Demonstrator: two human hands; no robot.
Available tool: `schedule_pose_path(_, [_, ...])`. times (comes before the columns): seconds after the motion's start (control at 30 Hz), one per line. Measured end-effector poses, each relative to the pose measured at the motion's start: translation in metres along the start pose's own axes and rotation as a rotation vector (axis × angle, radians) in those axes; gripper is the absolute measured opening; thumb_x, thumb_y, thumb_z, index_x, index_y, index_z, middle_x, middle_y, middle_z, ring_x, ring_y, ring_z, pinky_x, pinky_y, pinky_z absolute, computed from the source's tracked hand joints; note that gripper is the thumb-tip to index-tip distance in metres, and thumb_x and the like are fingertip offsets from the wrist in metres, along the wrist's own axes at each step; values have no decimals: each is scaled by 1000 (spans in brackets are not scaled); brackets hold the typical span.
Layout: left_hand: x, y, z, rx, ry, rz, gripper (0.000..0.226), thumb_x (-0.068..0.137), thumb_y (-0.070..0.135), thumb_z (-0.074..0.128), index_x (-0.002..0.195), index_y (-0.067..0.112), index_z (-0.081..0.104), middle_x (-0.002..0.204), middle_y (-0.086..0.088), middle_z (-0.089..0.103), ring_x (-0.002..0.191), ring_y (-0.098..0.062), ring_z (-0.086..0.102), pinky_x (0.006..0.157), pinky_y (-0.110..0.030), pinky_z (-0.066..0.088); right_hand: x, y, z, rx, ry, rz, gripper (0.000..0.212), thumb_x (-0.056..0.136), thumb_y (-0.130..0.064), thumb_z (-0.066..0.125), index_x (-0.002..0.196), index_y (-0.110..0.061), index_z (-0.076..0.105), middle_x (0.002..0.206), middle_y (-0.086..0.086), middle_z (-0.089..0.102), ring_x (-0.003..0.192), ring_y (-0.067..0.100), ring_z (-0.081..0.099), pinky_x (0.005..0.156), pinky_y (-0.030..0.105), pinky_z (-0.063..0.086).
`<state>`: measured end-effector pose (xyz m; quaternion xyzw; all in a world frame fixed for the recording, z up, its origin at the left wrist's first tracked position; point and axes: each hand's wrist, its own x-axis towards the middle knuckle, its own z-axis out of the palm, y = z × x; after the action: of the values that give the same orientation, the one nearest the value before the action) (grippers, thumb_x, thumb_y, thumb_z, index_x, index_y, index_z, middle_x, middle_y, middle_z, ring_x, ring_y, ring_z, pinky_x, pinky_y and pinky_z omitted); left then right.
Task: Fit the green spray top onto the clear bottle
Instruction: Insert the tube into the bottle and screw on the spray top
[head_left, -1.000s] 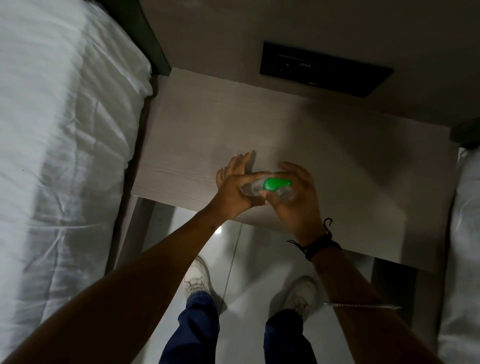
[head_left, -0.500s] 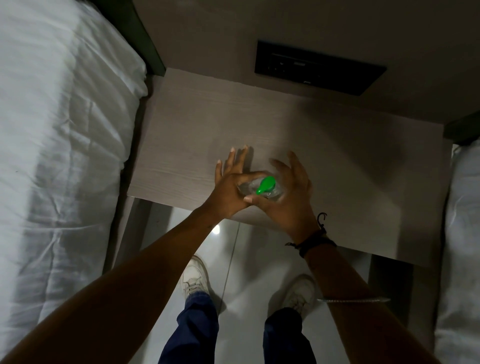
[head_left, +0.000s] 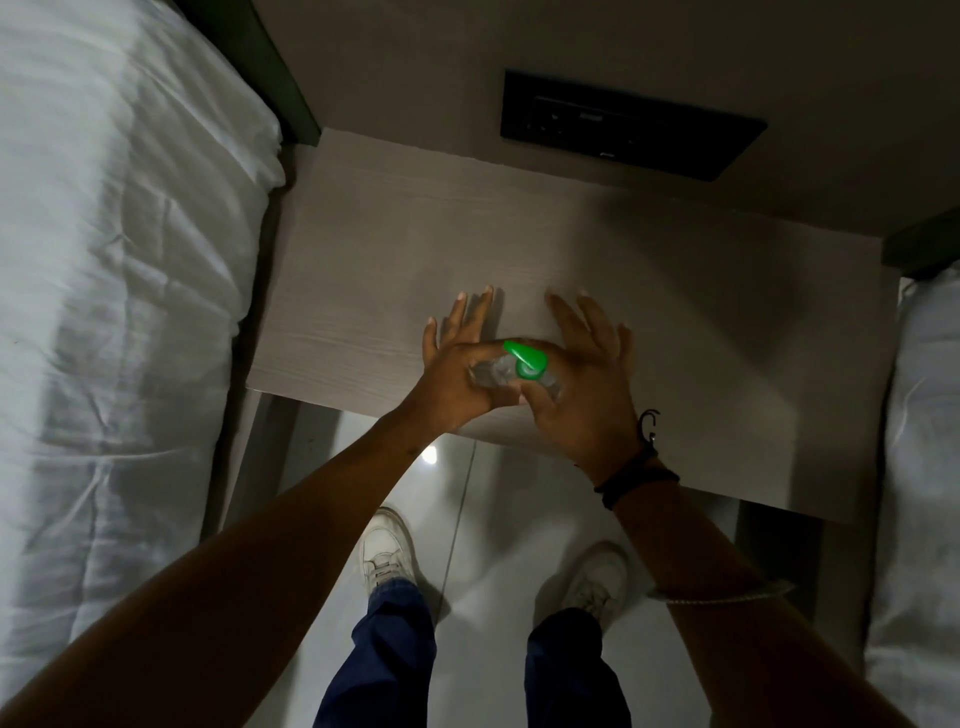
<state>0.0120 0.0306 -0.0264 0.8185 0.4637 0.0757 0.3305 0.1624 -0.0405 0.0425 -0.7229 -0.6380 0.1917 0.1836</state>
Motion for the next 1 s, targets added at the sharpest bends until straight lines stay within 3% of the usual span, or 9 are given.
schedule_pose_path(0.1, [-2, -5, 7, -39, 67, 11, 52, 66, 51, 77, 112, 30, 66, 159, -7, 15, 142, -17, -7, 112, -48, -8, 7, -3, -2, -67, 14, 43, 40, 66, -46, 80, 94, -18, 72, 144, 9, 51, 139, 33, 35, 107, 66, 25])
schedule_pose_path(0.17, [-2, -7, 9, -71, 102, 19, 49, 68, 52, 73, 111, 30, 66, 158, -8, 18, 142, -17, -4, 112, -49, -6, 8, 0, -2, -21, -11, 41, 51, 67, -52, 78, 103, -17, 69, 149, 12, 43, 140, 34, 33, 106, 63, 29])
schedule_pose_path(0.27, [0, -9, 12, -85, 90, 28, 57, 64, 59, 70, 113, 32, 65, 159, -7, 16, 142, -16, -6, 111, -50, -6, 3, 6, -4, 68, -68, -2, 49, 73, -37, 78, 116, -21, 64, 154, 10, 34, 141, 33, 27, 107, 66, 26])
schedule_pose_path(0.47, [-1, -7, 12, -115, 111, 9, 59, 61, 56, 77, 113, 34, 64, 157, -8, 20, 142, -19, 0, 111, -51, -3, -1, -7, 1, 10, 22, 21, 36, 68, -16, 81, 102, -12, 69, 137, 5, 57, 137, 35, 36, 99, 69, 31])
schedule_pose_path(0.53, [0, -6, 12, -79, 111, 10, 60, 61, 54, 78, 116, 33, 62, 157, -9, 22, 142, -21, 2, 111, -52, -1, -5, -9, 1, 19, 29, 57, 38, 69, -18, 81, 104, -13, 69, 137, 5, 56, 137, 34, 35, 101, 69, 31])
schedule_pose_path(0.67, [0, -7, 8, -87, 57, 26, 57, 66, 54, 73, 118, 36, 61, 158, -7, 17, 142, -19, -3, 111, -48, -7, -4, -10, -18, 119, 63, 11, 51, 68, -40, 80, 111, -16, 66, 140, 9, 52, 134, 30, 41, 105, 57, 34])
schedule_pose_path(0.8, [2, -6, 7, -64, 13, 6, 64, 61, 49, 81, 120, 40, 57, 159, -3, 14, 143, -19, -5, 113, -50, -7, 7, -18, -43, 135, 115, -37, 13, 75, -20, 75, 85, -12, 74, 125, 8, 65, 126, 32, 48, 100, 61, 36])
schedule_pose_path(0.87, [2, -6, 7, -80, -6, 6, 66, 61, 51, 80, 121, 44, 54, 160, -2, 13, 144, -18, -5, 113, -49, -8, 13, -22, -51, 117, 58, -52, 10, 76, -16, 75, 85, -12, 74, 128, 7, 62, 130, 31, 44, 104, 61, 32])
schedule_pose_path(1.0, [2, -11, 6, -209, -8, 32, 61, 55, 73, 63, 113, 57, 48, 159, 4, 12, 142, -8, -8, 111, -41, -13, 23, -32, -61, -117, -174, -43, 33, 75, -37, 74, 100, -15, 70, 143, 2, 49, 140, 22, 28, 112, 59, 21])
